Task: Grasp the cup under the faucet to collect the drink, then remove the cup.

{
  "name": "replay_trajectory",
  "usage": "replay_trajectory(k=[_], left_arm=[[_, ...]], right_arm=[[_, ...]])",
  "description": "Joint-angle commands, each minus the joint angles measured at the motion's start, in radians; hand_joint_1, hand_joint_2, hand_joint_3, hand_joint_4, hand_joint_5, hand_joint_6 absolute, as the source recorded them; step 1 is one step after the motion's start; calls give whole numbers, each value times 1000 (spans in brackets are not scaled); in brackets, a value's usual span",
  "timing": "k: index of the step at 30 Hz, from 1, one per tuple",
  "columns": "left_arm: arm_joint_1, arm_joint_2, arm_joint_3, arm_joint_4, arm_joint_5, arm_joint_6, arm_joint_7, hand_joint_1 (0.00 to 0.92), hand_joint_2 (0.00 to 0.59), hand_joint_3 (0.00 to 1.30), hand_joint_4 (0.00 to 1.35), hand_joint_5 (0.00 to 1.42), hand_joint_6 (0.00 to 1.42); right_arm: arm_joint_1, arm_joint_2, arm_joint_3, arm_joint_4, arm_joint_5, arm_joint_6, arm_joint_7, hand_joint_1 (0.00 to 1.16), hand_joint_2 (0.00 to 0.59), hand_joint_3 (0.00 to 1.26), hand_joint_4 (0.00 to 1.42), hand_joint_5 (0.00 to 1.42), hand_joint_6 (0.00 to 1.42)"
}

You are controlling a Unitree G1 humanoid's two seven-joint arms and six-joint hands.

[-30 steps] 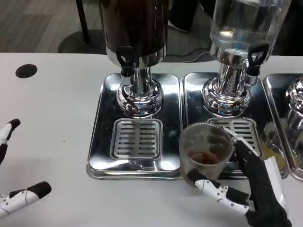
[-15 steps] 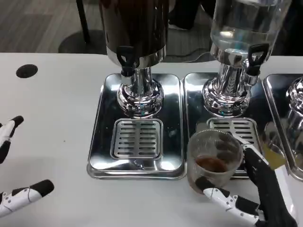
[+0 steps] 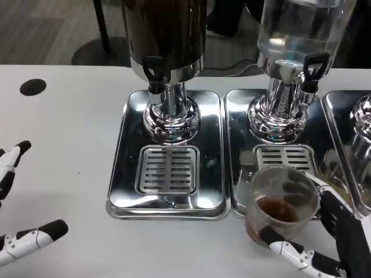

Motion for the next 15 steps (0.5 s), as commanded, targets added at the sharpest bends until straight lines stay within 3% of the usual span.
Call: replay_trajectory(k=[1,7,15], left_arm=[[16,-3,7,-15,11,2,-9,0,33,0,0,0,0],[29,-5,12,-33,15,7,-10,0,33,0,0,0,0],[38,-11,6,-68,23,22,-13,0,32,0,0,0,0]], right_arm=[[-2,-19,-24,9,42,-71,23,844,224,308,352,389,367],[10,-38,-50,34,63,-111,51,844,220,308,352,389,367],[21,-32,-76,80,90,-163,82,839,215,316,362,392,367]])
